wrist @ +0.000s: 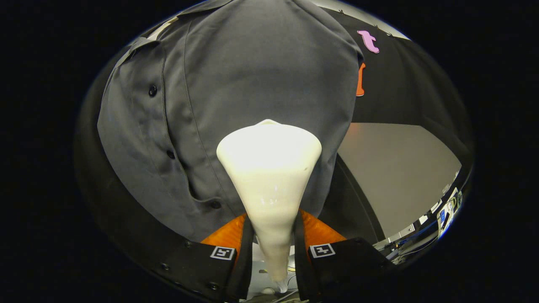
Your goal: Iron the clothes twice with a garment steamer, once on the left side and once on the right side.
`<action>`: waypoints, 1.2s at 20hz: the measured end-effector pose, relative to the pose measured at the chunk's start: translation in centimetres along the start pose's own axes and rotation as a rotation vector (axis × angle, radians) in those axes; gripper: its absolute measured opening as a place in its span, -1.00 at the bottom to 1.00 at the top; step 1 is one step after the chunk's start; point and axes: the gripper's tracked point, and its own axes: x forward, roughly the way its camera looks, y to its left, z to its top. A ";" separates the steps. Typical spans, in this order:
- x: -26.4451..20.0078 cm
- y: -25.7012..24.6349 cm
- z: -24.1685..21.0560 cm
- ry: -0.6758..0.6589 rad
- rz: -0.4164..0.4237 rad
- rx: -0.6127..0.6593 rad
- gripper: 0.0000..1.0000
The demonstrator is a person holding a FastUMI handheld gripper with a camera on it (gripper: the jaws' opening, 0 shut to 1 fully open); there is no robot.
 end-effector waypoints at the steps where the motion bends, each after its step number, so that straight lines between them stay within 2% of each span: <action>1: 0.4 -0.2 -0.6 0.011 -0.002 0.000 0.01; 14: 5.5 -3.5 -4.1 0.132 -0.014 -0.002 0.01; 21: 7.4 -5.7 -2.5 0.181 -0.017 0.003 0.02; 22: 4.7 -5.5 -2.5 0.173 -0.017 0.008 0.02; 23: 4.0 -4.1 -3.5 0.167 -0.019 0.008 0.02; 24: 6.4 -4.3 -1.3 0.161 -0.020 0.011 0.02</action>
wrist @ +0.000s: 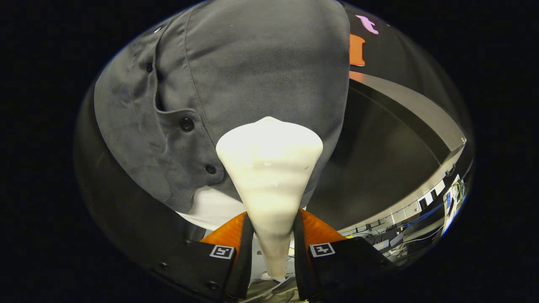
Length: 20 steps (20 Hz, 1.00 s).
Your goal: Iron the clothes twice with a garment steamer, once on the left side and once on the right side.
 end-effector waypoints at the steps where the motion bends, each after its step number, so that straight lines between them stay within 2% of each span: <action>1: -0.5 -0.9 -0.3 -0.012 0.003 0.003 0.02; 4: -2.4 -1.0 1.4 -0.060 0.012 0.008 0.02; 5: 0.0 -1.1 -0.9 -0.085 0.017 0.015 0.02; 6: -4.3 -0.5 2.2 -0.115 0.025 0.018 0.02; 7: -5.8 -0.3 3.7 -0.144 0.031 0.017 0.01; 14: -12.8 3.9 11.7 -0.318 0.055 0.010 0.01; 20: -17.2 8.1 16.9 -0.412 0.082 0.005 0.01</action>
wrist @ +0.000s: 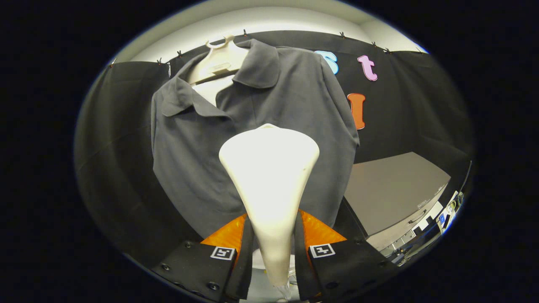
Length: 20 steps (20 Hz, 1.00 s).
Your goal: Iron the clothes twice with a garment steamer, once on the left side and once on the right side.
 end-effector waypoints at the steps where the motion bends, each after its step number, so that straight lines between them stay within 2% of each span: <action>1: -0.2 0.4 0.7 -0.009 0.004 0.000 0.01; 11: 1.3 8.2 4.2 -0.053 0.091 -0.042 0.01; 16: 2.7 11.5 4.2 -0.040 0.137 -0.069 0.01; 20: 4.6 12.3 3.0 -0.009 0.136 -0.078 0.01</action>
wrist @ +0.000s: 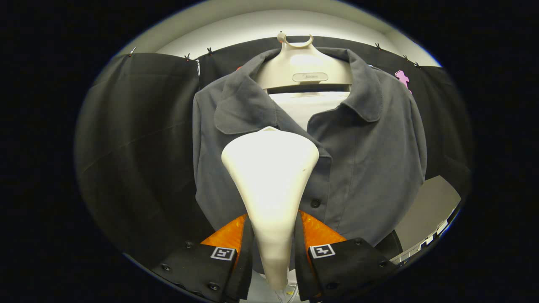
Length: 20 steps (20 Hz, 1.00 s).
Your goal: Iron the clothes twice with a garment steamer, once on the left side and once on the right side.
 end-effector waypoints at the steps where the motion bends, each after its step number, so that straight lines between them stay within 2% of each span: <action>1: 0.4 0.1 -0.3 0.008 0.000 0.000 0.01; 7: 1.8 -0.1 -2.0 0.029 -0.011 -0.035 0.01; 13: 2.5 0.1 -4.3 0.061 0.012 -0.034 0.01; 20: 3.5 0.3 -8.8 0.135 0.023 -0.024 0.01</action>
